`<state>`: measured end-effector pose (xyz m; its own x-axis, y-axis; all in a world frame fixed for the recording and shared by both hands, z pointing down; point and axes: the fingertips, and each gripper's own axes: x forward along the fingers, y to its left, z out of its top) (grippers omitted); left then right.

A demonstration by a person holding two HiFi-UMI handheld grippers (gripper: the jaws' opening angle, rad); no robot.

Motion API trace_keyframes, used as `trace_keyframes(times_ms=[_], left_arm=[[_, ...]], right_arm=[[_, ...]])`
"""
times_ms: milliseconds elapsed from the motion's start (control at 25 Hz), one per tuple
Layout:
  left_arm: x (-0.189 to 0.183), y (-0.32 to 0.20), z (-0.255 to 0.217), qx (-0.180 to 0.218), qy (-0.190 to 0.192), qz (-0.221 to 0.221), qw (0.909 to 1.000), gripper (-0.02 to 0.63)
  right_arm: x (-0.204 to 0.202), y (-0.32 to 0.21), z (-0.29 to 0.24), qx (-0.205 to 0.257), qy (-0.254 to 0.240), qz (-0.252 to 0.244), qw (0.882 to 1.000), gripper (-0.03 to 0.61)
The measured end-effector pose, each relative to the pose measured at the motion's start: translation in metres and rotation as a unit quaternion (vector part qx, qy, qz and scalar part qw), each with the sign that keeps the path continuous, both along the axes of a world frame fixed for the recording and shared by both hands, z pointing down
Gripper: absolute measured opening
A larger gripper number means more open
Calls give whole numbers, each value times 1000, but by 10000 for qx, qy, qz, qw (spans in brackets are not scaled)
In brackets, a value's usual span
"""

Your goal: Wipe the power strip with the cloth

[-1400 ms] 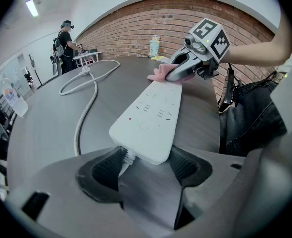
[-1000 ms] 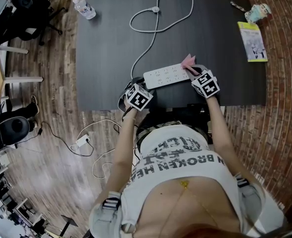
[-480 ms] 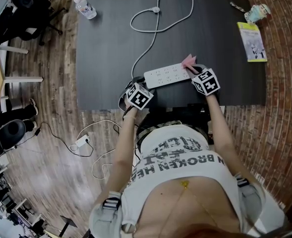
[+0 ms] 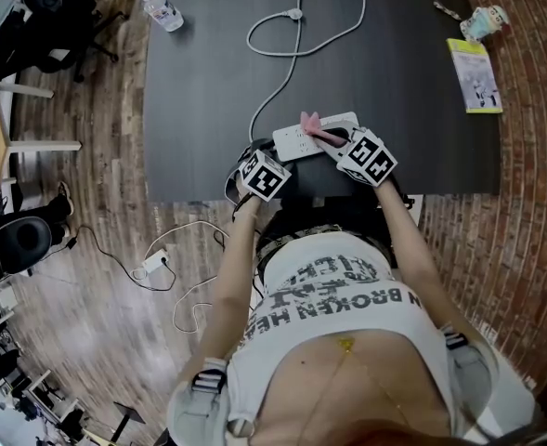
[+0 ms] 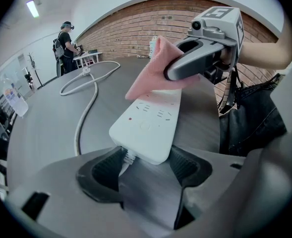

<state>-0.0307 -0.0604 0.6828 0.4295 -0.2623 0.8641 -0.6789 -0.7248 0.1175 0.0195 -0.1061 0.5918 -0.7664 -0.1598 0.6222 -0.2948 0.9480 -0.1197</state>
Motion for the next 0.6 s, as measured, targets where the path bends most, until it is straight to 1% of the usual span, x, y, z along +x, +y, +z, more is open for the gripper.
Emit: trace_keyframes(times_ms=[160, 320, 600], left_arm=[[1, 0, 0, 18, 12, -8, 10000, 284], [-2, -2, 3, 58, -37, -47, 10000, 284], [-2, -2, 4, 96, -42, -43, 9999, 284]], right_arm=[[-32, 24, 7, 38, 220, -770, 9968, 17], [-55, 45, 21, 134, 611, -1460, 9873, 17], [-74, 58, 42, -4, 961, -1867, 9777, 17]])
